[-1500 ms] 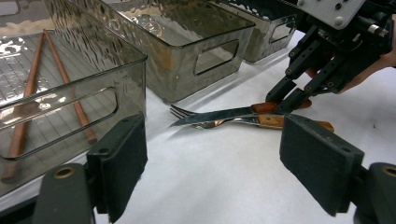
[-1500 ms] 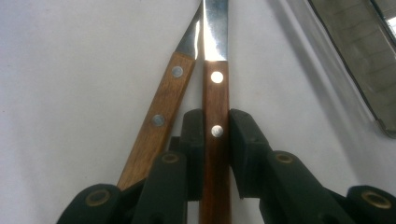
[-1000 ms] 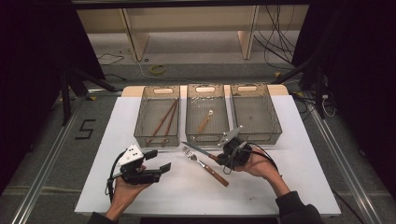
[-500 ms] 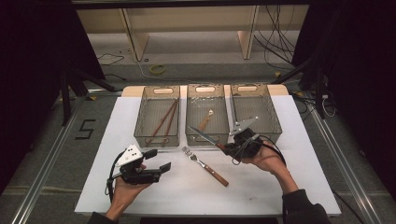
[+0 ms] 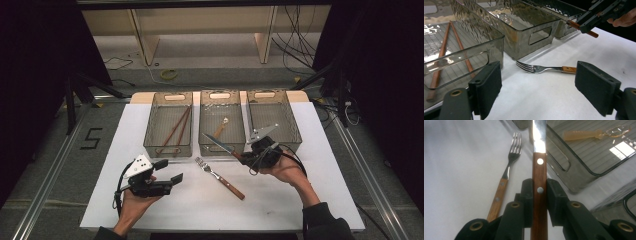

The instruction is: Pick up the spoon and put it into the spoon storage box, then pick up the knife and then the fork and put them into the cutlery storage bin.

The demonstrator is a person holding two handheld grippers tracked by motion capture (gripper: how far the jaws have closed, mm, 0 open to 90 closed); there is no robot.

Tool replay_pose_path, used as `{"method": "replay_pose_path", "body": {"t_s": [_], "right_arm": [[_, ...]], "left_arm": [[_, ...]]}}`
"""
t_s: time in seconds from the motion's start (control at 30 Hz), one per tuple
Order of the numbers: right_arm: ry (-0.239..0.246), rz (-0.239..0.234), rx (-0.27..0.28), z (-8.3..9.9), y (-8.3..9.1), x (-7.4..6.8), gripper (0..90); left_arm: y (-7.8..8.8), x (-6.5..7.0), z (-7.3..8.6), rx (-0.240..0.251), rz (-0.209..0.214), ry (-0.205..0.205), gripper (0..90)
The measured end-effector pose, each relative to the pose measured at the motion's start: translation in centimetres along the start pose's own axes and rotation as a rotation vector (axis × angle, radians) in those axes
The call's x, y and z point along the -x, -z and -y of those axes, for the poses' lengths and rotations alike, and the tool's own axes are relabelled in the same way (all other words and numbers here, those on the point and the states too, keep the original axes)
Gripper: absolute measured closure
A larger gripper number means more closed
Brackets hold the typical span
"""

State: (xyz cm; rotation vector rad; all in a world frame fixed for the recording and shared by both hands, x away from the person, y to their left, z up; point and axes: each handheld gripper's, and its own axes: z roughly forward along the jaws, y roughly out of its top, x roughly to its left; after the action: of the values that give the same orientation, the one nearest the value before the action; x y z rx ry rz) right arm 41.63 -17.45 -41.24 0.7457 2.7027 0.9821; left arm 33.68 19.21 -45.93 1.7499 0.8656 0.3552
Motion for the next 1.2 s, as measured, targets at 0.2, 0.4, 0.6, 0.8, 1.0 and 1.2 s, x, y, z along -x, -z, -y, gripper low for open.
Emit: {"method": "replay_pose_path", "body": {"t_s": [0.2, 0.4, 0.6, 0.8, 1.0, 1.2], "right_arm": [[-0.013, 0.011, 0.011, 0.2, 0.5, 0.3, 77.2], [-0.06, 0.039, 0.054, 0.5, 1.7, 1.1, 77.2], [-0.094, 0.072, 0.092, 0.7, 2.8, 2.0, 77.2], [-0.127, 0.096, 0.112, 1.0, 3.5, 2.9, 77.2], [-0.156, 0.135, 0.118, 1.3, 3.8, 4.1, 77.2], [-0.19, 0.154, 0.133, 1.2, 4.0, 5.4, 77.2]], "left_arm": [[-0.3, 0.1, -0.2, 0.0, 0.003, -0.004, 20.9], [-0.3, 0.0, -0.1, 0.001, 0.004, -0.005, 20.9], [-0.3, 0.1, -0.2, 0.002, 0.004, -0.005, 20.9], [-0.3, 0.1, -0.2, 0.0, 0.004, -0.008, 20.9], [-0.2, 0.1, -0.1, 0.004, 0.001, -0.009, 20.9], [-0.1, 0.0, -0.1, 0.005, -0.003, -0.007, 20.9]]}}
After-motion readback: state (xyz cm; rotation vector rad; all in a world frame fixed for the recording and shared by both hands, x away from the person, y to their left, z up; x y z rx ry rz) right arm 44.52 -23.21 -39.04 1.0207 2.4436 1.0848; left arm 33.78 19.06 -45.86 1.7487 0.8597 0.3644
